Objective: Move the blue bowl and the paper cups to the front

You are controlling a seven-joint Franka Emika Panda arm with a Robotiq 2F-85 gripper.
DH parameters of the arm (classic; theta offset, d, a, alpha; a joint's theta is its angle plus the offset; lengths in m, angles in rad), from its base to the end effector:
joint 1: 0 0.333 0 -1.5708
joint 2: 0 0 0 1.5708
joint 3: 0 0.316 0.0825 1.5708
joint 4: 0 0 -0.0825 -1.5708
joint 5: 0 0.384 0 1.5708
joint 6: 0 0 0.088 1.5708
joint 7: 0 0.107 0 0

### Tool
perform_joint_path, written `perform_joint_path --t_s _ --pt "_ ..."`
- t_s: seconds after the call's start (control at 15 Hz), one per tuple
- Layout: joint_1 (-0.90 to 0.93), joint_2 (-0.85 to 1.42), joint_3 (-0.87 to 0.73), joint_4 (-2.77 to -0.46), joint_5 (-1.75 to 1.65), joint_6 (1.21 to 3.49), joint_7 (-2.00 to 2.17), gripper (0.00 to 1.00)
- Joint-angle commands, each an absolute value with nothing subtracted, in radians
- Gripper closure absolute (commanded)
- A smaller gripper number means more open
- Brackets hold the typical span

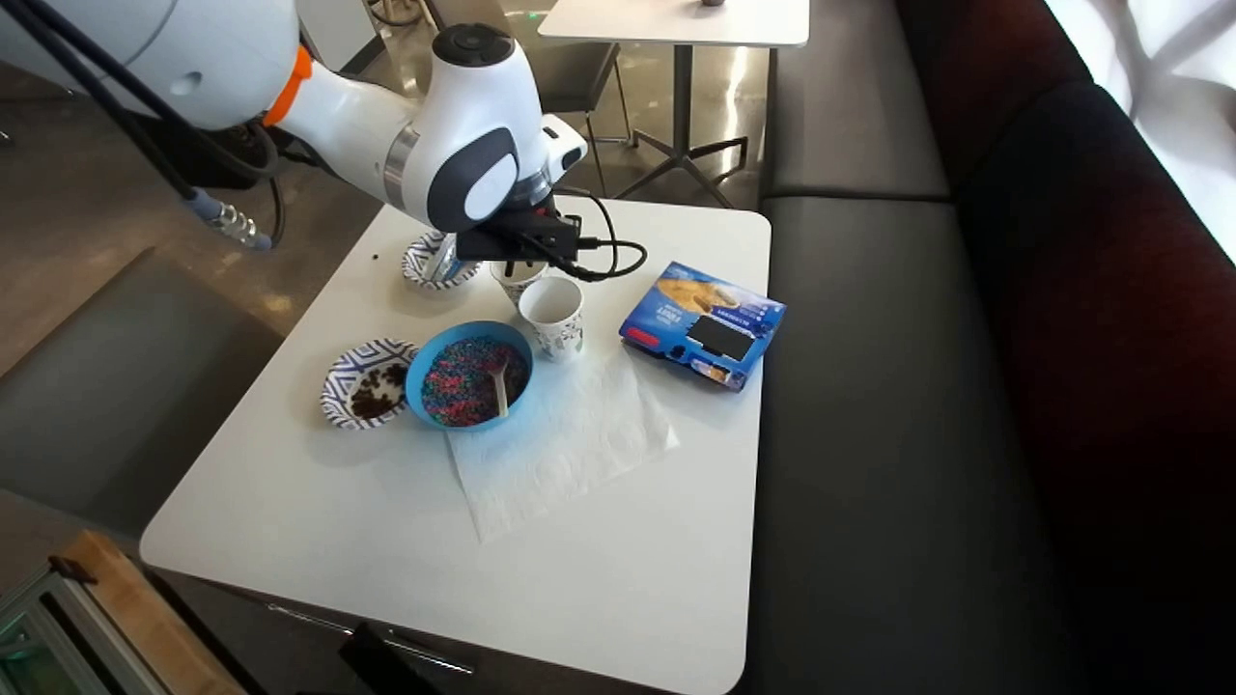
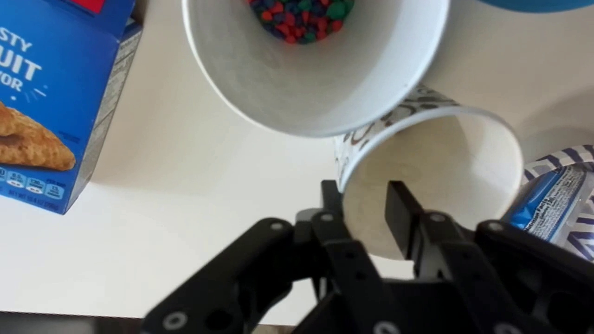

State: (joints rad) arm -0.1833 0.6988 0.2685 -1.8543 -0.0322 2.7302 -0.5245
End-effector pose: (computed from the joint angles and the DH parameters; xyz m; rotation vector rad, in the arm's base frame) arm 0.6558 0.0450 0.1728 -2.9024 -0.8350 -0.3479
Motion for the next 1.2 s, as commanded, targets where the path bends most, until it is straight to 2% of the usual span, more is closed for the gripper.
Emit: perform_joint_path --t_s 0.0,0.33,0.8,1.13 --pt "-0.171 0.694 0.263 -1.838 -0.031 2.729 -0.527 0.35" --pt "-0.069 0.608 0.167 -1.871 -0.079 2.713 -0.397 0.0" --pt "0.11 0.387 0.005 -2.043 -0.155 2.666 -0.062 0.0" --pt "0.13 0.204 0.018 -2.191 -0.136 2.553 0.071 0.0"
